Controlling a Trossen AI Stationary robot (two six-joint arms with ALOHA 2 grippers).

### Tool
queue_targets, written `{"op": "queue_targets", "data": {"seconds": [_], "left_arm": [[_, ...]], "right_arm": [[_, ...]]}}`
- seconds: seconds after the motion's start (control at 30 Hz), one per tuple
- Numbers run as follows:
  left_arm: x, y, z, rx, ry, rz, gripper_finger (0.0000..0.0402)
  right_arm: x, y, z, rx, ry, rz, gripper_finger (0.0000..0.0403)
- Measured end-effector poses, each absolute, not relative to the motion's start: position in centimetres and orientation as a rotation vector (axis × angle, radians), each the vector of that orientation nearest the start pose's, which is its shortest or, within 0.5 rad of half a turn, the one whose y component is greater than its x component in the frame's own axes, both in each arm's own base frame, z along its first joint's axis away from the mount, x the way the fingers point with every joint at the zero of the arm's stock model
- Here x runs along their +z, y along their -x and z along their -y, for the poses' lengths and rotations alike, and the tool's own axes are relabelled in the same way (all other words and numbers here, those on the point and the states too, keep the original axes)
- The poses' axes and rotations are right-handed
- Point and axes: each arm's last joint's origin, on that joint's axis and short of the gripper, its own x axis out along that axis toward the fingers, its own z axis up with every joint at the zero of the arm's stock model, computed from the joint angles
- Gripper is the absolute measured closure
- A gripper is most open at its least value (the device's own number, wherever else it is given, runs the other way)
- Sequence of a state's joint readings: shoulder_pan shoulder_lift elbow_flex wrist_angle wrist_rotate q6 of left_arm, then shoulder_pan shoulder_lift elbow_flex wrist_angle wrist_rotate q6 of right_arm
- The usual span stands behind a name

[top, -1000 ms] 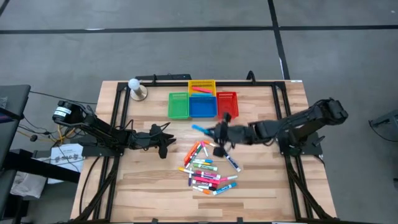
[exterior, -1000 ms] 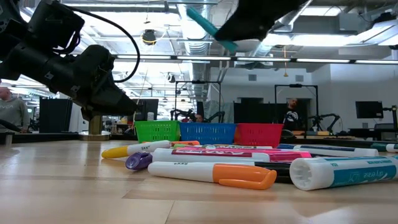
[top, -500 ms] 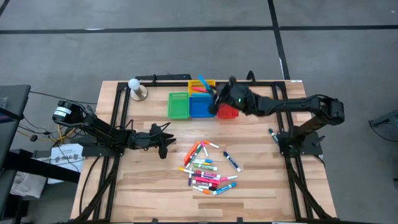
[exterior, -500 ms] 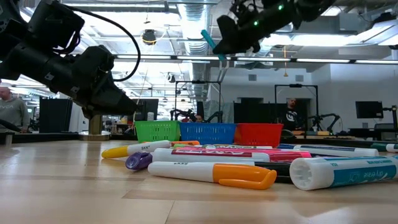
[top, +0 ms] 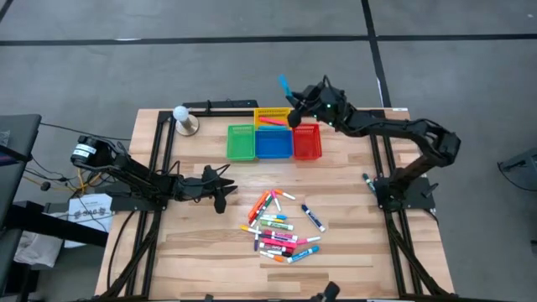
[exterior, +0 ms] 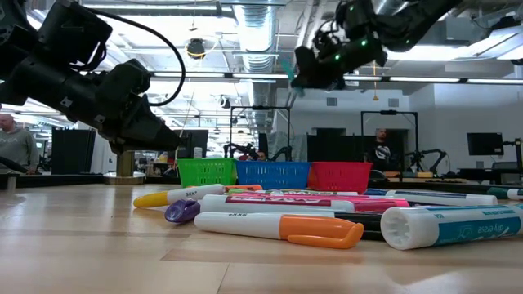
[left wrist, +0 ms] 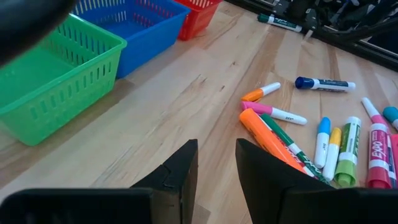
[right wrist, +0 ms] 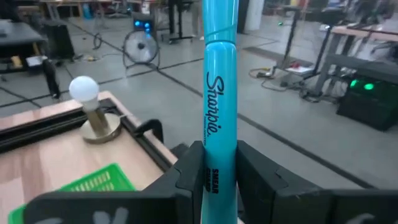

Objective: Pick & Place Markers
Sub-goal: Put the large blue highlighter pen into the yellow bin

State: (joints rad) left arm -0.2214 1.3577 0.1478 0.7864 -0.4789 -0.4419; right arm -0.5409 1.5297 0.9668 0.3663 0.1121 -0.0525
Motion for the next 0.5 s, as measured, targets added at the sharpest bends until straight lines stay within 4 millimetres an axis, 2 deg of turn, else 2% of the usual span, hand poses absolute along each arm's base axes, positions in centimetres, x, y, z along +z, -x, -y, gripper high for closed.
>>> {"op": "queue_targets", "data": {"seconds": [0.3,0.5], "left_arm": [[11.5,-19.0,2.9,0.333,0.272,-0.337,0.0293],[11.5,-19.0,2.9,0.332,0.262,-0.339,0.0293]], "right_arm": [[22.5,-31.6,19.6,-0.641,0.014,-0.217,0.0336],[18.9,-32.4,21.4,-0.664,-0.015,-0.322,0.0332]]}}
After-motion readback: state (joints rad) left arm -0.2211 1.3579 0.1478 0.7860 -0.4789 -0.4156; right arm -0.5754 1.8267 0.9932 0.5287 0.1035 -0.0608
